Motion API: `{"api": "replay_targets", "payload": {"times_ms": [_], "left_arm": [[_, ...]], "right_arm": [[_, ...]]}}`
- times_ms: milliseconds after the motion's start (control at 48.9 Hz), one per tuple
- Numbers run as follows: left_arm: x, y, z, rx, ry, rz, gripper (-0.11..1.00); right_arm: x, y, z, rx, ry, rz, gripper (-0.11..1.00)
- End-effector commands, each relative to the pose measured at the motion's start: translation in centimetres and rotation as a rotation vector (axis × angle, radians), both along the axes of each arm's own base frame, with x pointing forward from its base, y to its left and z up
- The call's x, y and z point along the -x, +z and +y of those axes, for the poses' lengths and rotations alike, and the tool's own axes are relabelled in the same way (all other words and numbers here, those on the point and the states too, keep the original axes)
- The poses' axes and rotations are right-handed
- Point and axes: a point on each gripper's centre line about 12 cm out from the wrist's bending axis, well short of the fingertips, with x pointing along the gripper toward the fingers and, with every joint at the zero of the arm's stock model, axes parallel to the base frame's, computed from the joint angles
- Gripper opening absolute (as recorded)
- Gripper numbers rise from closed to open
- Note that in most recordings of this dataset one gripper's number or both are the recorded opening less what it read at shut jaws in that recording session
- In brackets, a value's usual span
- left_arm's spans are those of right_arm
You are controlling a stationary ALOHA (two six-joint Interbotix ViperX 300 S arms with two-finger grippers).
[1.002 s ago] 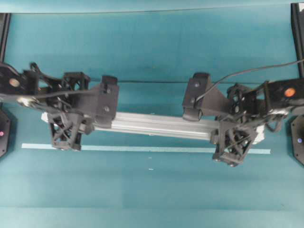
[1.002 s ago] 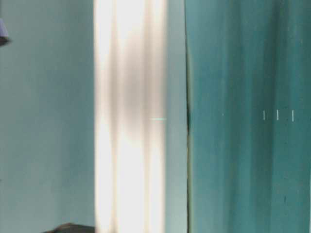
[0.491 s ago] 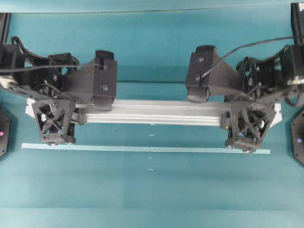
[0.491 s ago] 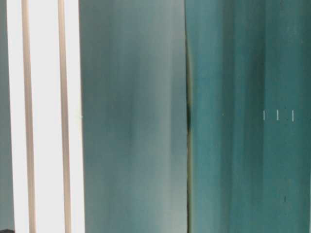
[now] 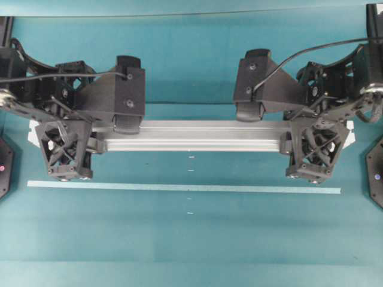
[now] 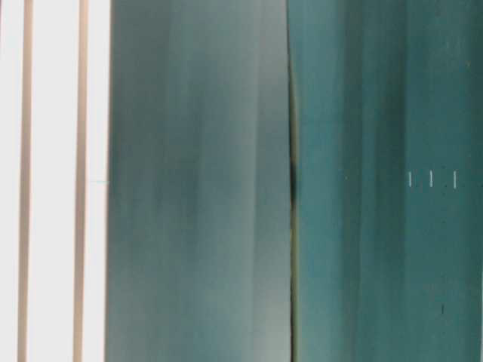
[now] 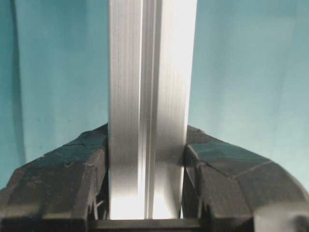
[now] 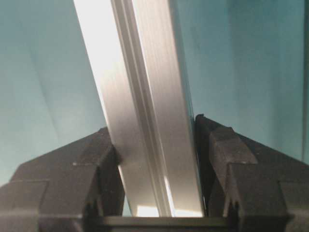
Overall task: Lift the metal rail with both hands.
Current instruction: 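Hold the rail raised above the table with both grippers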
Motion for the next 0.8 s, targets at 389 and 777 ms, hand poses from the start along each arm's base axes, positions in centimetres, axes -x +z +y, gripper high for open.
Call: {"api": "replay_targets", "payload": {"times_ms": [389,777], "left_arm": [[0.2,1.7,0.4,0.002,0.014,-0.018,0.30],[-0.3,-5.0,1.1,0.002,0.036,-0.015,0.30]], "right_arm": [[0.0,1.2,-0.2,-0.002,-0.008,-0.026,0.43],[0.1,-4.5,-0.4,0.001,-0.023,-0.041,0.43]]}}
